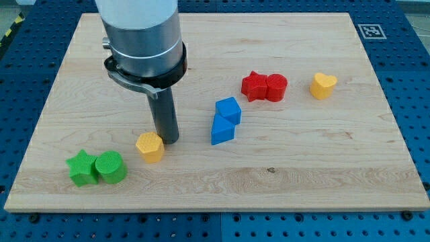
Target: Push the yellow hexagon into the green star
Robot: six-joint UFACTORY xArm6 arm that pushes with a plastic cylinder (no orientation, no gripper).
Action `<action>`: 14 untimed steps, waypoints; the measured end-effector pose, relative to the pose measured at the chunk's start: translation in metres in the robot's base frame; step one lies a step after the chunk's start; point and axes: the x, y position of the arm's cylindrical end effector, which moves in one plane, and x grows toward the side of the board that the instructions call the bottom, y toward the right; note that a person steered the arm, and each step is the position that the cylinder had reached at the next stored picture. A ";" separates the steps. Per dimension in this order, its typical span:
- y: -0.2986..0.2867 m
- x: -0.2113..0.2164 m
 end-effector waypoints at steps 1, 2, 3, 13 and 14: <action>-0.013 0.000; -0.014 0.000; -0.001 0.000; -0.094 -0.001; -0.094 -0.003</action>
